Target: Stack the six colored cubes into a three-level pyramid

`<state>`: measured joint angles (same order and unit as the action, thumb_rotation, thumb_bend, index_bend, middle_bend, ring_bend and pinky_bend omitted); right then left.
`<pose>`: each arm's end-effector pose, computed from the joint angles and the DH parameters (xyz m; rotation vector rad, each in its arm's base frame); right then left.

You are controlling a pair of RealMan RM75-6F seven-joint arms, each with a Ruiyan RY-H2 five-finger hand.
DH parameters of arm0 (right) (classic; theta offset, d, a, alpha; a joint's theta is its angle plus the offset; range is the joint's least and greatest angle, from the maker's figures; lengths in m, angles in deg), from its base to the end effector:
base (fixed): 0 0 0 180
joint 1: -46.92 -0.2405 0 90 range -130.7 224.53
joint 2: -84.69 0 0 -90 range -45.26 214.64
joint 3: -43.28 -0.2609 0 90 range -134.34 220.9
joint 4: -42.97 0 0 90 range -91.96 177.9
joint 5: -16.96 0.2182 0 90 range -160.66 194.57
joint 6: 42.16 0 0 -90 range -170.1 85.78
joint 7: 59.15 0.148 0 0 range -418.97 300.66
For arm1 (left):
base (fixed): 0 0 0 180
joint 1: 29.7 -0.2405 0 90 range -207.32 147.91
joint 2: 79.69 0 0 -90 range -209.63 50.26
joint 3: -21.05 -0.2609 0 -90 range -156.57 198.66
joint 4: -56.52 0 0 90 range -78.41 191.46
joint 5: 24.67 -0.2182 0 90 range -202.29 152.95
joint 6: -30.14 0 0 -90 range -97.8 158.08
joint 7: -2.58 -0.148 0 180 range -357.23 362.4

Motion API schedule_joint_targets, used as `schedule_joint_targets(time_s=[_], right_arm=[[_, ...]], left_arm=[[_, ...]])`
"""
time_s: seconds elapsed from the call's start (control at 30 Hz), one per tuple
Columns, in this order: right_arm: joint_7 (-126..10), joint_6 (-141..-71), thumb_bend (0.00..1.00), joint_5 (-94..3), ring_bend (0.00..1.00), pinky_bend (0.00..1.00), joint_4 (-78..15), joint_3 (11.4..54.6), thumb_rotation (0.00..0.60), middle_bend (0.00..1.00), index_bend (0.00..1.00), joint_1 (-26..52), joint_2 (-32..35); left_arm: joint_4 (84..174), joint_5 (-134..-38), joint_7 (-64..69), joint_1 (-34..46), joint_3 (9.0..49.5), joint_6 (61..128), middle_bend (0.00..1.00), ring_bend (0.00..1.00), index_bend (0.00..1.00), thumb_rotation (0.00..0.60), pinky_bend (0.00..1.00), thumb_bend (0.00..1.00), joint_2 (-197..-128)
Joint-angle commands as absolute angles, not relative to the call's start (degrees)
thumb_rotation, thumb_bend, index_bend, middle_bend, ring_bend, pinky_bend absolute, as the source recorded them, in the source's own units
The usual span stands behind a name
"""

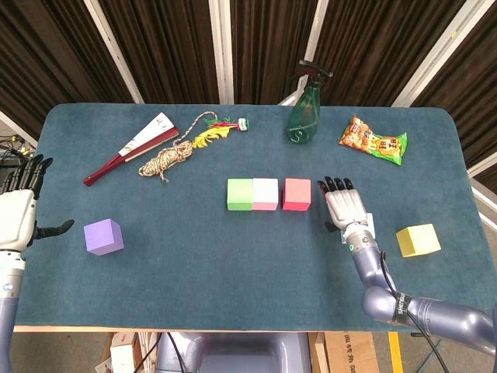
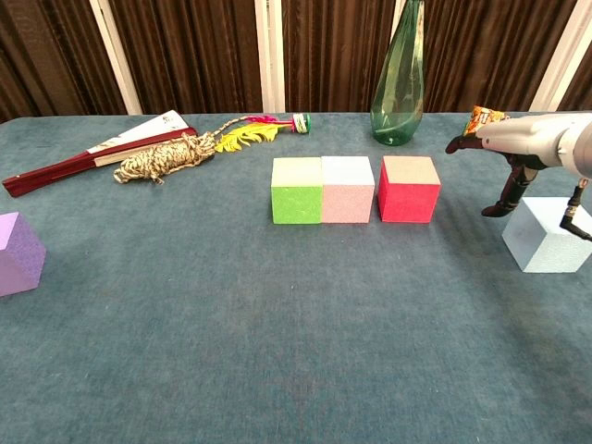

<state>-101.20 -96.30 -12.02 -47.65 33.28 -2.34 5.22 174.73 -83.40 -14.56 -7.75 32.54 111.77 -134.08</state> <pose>-0.1837 -0.3824 0.0204 1.7186 -1.0086 0.4927 -0.2149 0.2719 0.1888 -1.2606 -0.9548 -0.9398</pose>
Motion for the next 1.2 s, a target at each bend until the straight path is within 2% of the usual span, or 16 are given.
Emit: schedule_joint_targets(time_s=[0.03, 0.57, 1.2], right_arm=[[-101.9, -95.9, 0.3, -11.0, 0.0, 0.0, -46.9, 34.2, 0.6, 0.03, 0.09, -2.9, 4.9], [-101.4, -94.3, 0.3, -9.7, 0.0, 0.0, -43.1, 36.7, 0.6, 0.04, 0.1, -4.2, 2.9], [-97.1, -92.1, 0.3, -14.2, 0.0, 0.0, -40.9, 37.8, 0.6, 0.04, 0.1, -4.0, 1.7]], left_arm=[[174.7, -83.3, -14.6, -7.8, 32.6, 111.6, 0.0, 0.01, 0.0, 0.6, 0.08, 0.13, -134.1], [174.5, -83.0, -14.5, -8.1, 33.2, 110.7, 0.0, 0.01, 0.0, 0.6, 0.08, 0.13, -134.3], [174.4, -82.9, -14.9, -8.2, 33.3, 109.9, 0.0, 0.01, 0.0, 0.6, 0.08, 0.13, -134.7]])
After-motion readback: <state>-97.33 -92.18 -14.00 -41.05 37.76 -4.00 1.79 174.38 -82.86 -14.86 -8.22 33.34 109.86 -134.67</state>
